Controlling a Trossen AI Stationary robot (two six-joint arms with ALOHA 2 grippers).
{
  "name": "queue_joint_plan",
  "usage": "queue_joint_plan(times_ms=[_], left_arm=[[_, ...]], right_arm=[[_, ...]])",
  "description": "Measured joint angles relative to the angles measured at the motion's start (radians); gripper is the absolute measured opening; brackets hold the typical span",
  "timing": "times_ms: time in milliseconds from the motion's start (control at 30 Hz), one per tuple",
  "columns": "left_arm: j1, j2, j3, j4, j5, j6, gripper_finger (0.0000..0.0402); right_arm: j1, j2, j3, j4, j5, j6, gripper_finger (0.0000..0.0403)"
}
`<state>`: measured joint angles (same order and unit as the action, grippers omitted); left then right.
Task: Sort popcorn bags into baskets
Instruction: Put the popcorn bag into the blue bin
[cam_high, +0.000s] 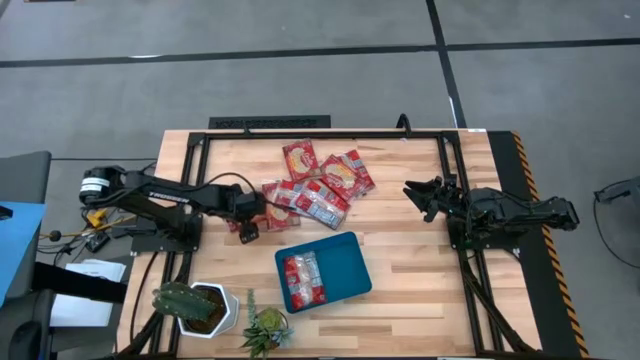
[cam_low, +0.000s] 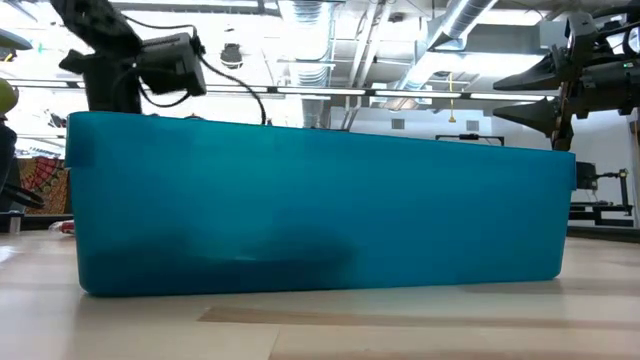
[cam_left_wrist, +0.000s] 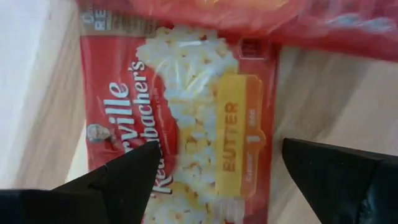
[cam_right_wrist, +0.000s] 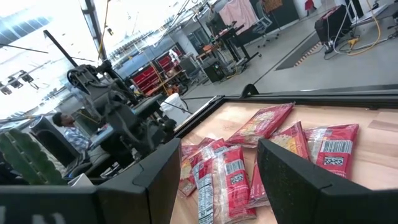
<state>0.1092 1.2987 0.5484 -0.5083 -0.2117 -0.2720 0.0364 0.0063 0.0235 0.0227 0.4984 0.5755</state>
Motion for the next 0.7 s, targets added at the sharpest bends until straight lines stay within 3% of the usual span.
queue_joint_plan(times_ms=[167, 300, 700], left_arm=[[0.043, -0.006, -0.052, 0.030, 0.048, -0.008, 0.0326], [0.053, -0.005, -0.058, 0.027, 0.053, -0.002, 0.0286], [0.053, 0.000, -0.057, 0.034, 0.057, -0.013, 0.0051]], right_arm=[[0.000, 0.000, 0.000, 0.000, 0.000, 0.000, 0.0234], [0.000, 0.000, 0.000, 0.000, 0.001, 0.001, 0.0234], [0.000, 0.000, 0.000, 0.000, 0.001, 0.001, 0.0234]])
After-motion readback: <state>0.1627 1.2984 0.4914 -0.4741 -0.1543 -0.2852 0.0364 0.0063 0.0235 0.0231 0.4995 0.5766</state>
